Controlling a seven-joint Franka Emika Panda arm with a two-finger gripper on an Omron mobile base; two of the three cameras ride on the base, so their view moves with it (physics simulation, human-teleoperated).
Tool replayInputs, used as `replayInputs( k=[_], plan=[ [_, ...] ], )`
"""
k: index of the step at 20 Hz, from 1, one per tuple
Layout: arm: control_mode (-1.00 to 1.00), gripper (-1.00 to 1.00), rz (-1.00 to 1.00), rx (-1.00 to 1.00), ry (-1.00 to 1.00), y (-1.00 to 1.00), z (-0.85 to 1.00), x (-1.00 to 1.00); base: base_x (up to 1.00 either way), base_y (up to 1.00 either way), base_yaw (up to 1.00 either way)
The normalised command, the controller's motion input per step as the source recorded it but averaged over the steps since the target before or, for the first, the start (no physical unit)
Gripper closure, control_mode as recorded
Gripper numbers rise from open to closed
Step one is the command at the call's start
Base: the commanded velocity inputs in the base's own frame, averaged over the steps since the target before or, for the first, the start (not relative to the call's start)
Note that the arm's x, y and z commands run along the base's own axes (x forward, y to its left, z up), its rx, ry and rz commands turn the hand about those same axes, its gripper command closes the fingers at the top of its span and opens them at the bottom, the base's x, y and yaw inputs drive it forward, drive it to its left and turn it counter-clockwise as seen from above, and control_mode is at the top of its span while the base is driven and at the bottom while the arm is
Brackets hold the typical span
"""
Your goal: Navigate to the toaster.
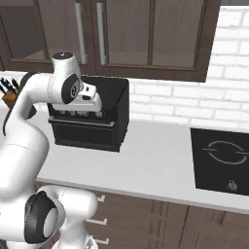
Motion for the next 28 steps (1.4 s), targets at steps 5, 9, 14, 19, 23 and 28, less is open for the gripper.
replayInputs(
  k=[5,9,14,19,23,28],
  plan=[
    [-1.00,-1.00,0.00,0.00,-0.09,0.00,0.00,-0.42,0.00,0.00,0.00],
    [-1.00,-1.00,0.00,0.00,-0.27,0.04,0.00,-0.97,0.00,0.00,0.00],
    [-1.00,-1.00,0.00,-0.03,-0.27,0.12,0.00,-0.87,0.00,0.00,0.00],
    [-1.00,-1.00,0.00,0.00,-0.18,0.00,0.08,-0.51,0.00,0.00,0.00],
    [-1.00,-1.00,0.00,0.00,-0.19,0.00,0.28,-0.49,0.00,0.00,0.00],
    [1.00,-1.00,0.00,0.00,-0.07,-0.11,0.09,-0.23,-0.47,-0.43,0.00]
  ],
)
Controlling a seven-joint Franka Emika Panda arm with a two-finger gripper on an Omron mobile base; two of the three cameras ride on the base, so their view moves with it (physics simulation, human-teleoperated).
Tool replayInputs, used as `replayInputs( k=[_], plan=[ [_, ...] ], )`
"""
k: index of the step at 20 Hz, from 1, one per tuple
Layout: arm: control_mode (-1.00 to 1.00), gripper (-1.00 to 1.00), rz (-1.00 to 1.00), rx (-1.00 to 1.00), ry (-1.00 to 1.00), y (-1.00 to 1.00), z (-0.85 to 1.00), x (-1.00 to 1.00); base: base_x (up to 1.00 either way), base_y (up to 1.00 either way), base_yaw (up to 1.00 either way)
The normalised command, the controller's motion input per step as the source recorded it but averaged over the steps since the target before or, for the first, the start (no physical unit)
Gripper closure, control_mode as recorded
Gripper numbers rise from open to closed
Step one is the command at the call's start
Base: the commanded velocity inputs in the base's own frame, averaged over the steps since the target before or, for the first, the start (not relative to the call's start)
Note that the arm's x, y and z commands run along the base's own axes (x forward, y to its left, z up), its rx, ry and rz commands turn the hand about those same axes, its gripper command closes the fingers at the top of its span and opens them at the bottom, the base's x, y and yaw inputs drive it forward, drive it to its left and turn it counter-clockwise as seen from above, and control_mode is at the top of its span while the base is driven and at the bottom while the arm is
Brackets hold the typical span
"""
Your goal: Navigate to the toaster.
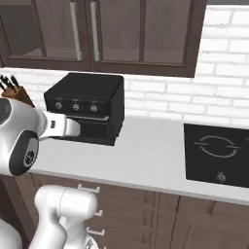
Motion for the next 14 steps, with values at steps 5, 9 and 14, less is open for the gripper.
replayInputs(
  k=[5,9,14],
  plan=[
    [1.00,-1.00,0.00,0.00,0.00,0.00,0.00,0.00,-0.86,-0.93,-0.13],
    [1.00,-1.00,0.00,0.00,0.00,0.00,0.00,0.00,-0.39,-0.76,-0.27],
    [1.00,-1.00,0.00,0.00,0.00,0.00,0.00,0.00,-0.05,-0.83,-0.38]
  ],
)
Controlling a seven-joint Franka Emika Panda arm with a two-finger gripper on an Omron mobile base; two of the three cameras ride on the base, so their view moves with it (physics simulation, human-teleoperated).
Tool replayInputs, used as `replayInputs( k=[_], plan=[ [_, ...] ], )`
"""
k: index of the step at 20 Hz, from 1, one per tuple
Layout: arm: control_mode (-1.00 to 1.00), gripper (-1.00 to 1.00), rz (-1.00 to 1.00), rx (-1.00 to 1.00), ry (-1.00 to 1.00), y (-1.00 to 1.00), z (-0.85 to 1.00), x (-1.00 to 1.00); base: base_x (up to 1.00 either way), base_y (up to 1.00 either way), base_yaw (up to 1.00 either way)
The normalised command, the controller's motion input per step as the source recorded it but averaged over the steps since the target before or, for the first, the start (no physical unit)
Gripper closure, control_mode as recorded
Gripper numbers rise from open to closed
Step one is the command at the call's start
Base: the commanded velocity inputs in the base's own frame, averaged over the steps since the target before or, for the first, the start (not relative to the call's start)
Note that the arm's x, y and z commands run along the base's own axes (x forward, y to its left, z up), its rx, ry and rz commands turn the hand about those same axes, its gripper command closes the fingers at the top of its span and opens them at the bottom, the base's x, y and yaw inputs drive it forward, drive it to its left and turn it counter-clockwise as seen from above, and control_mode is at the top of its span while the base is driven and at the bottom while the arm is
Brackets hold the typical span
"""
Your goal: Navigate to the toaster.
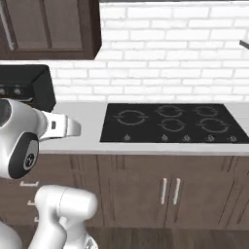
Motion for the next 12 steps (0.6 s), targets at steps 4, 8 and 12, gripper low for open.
replayInputs(
  k=[4,8,12],
  plan=[
    [1.00,-1.00,0.00,0.00,0.00,0.00,0.00,0.00,0.01,-0.65,-0.71],
    [1.00,-1.00,0.00,0.00,0.00,0.00,0.00,0.00,0.00,-0.50,-0.87],
    [1.00,-1.00,0.00,0.00,0.00,0.00,0.00,0.00,0.36,-0.49,-0.74]
  ],
)
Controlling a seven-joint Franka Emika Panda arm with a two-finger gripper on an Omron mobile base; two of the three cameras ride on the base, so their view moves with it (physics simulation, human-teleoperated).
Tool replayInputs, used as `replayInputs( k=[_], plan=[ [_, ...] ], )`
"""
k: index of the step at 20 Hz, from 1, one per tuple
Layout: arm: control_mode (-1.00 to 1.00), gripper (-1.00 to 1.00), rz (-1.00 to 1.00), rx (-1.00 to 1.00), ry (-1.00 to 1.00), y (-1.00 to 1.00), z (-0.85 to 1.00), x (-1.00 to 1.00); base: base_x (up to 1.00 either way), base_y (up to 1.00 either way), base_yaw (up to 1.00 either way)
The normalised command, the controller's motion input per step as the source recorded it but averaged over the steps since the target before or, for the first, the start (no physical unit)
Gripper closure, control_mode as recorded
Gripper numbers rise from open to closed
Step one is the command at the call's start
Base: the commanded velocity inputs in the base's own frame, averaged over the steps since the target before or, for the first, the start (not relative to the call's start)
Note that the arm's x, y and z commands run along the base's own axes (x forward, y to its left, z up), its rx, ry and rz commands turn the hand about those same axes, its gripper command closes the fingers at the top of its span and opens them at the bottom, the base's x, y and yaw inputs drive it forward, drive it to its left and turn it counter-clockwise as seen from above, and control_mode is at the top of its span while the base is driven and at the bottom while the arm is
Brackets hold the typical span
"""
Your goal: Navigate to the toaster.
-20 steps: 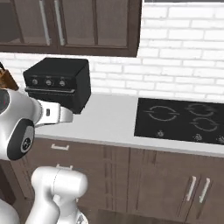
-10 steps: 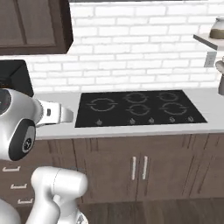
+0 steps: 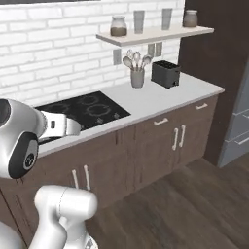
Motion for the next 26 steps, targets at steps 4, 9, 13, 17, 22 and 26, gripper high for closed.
replayInputs(
  k=[4,9,13,17,22,26],
  plan=[
    [1.00,-1.00,0.00,0.00,0.00,0.00,0.00,0.00,0.95,-0.96,-0.45],
    [1.00,-1.00,0.00,0.00,0.00,0.00,0.00,0.00,1.00,-1.00,-0.29],
    [1.00,-1.00,0.00,0.00,0.00,0.00,0.00,0.00,1.00,-1.00,-0.06],
    [1.00,-1.00,0.00,0.00,0.00,0.00,0.00,0.00,1.00,-1.00,0.13],
    [1.00,-1.00,0.00,0.00,0.00,0.00,0.00,0.00,1.00,-0.90,0.39],
    [1.00,-1.00,0.00,0.00,0.00,0.00,0.00,0.00,1.00,-0.72,0.53]
  ],
)
